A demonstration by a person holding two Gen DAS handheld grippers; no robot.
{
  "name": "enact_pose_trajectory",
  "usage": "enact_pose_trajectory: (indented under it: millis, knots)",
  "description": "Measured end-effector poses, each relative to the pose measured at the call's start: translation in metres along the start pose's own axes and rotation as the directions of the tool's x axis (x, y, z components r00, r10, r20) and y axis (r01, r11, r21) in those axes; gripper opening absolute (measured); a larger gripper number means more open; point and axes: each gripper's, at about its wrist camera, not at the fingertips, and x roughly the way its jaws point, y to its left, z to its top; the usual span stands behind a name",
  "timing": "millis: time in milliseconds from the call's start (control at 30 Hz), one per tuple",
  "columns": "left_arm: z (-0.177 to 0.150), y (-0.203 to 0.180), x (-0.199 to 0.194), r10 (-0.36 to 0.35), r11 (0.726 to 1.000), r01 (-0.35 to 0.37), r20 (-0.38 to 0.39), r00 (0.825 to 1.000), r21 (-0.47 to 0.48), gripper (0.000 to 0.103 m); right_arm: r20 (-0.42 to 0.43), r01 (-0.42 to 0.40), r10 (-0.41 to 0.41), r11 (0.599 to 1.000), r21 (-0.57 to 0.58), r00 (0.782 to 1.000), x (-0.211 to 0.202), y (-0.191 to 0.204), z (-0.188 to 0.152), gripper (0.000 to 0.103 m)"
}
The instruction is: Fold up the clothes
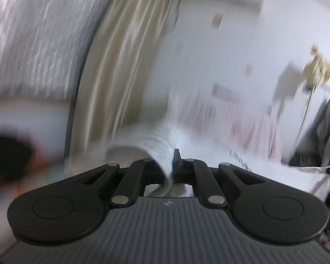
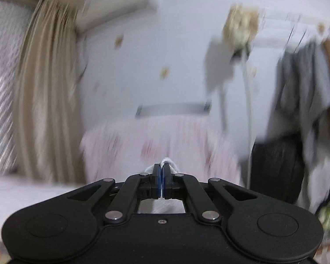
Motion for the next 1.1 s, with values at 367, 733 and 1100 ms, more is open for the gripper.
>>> enact_pose_trajectory:
  millis: [367,733,1100]
  knots:
    - [-0.257,0.092,0.067,0.097,0.982,-0.167,-0.526,0.845,-0.087,0.005,-0.582,0.0,-0.006,1.0,-0.01,0.813,0.093,-0.054,-0.269,0.001]
    - [-0.264,0.068,0.059,0.26,0.965,-0.223,-0.579,0.772,0.136,0.012,-0.664,0.039,-0.016,0.999,0.02,0.747,0.088,-0.065,-0.291,0.017]
    - [-0.276,0.069,0.045,0.145,0.989,-0.128,-0.633,0.761,0.072,0.048,-0.649,0.094,0.071,0.972,0.215,0.758,0.083,-0.128,-0.297,0.059]
